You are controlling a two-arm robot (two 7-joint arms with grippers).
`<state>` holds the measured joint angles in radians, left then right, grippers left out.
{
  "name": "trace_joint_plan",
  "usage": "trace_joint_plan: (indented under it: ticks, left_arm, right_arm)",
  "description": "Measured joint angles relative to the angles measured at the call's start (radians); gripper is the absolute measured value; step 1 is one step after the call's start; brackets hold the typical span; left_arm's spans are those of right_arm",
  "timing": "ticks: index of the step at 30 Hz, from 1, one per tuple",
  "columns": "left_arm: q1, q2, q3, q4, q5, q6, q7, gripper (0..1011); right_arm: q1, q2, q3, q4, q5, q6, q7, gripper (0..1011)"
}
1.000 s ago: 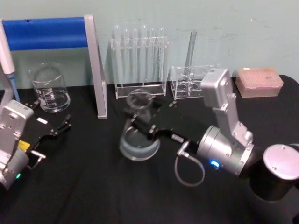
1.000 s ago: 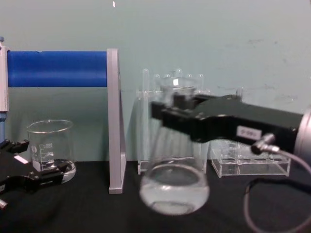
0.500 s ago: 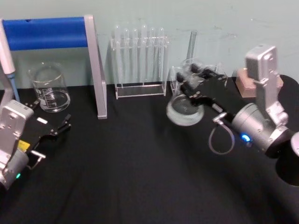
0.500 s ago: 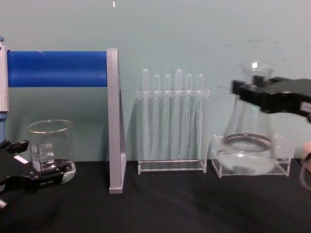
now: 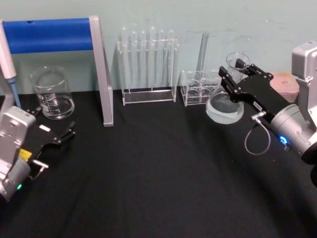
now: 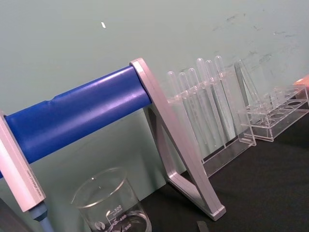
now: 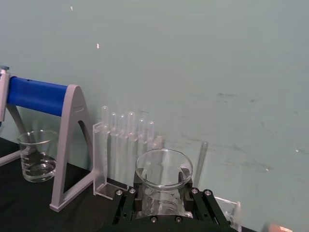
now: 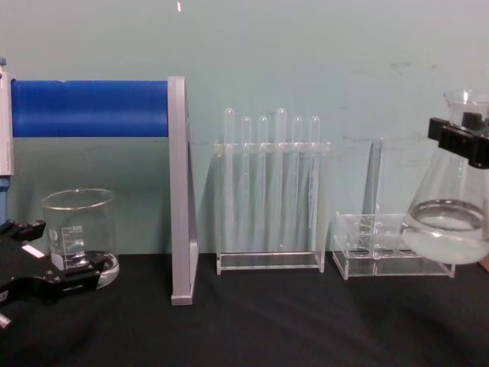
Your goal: Grasp the erlenmeyer flask with one hand, shake it three times, then place it back.
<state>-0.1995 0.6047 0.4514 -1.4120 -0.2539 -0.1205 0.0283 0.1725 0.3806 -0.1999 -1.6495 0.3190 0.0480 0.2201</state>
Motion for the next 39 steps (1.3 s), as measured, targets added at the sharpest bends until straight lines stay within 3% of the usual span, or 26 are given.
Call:
trace_joint_plan:
  ticks: [9,18,29,39]
  left_arm:
    - [0.000,0.000,0.000,0.000,0.000,0.000,0.000,1001]
    - [0.000,0.000,0.000,0.000,0.000,0.000,0.000,1001]
    - [0.000,0.000,0.000,0.000,0.000,0.000,0.000,1001]
    - [0.000,0.000,0.000,0.000,0.000,0.000,0.000,1001]
  right_arm:
    - [-0.003,-0.019,0.012,0.001,-0.016,0.008,0.017,453]
    - [0.001,-0.038,-0.031,-0.012,-0.019,0.018,0.072,456]
    - [0.014,-0.051,-0.151,-0.042,0.006,0.027,0.163,456]
    - [0.018,-0.034,-0.266,-0.087,0.029,0.029,0.240,456]
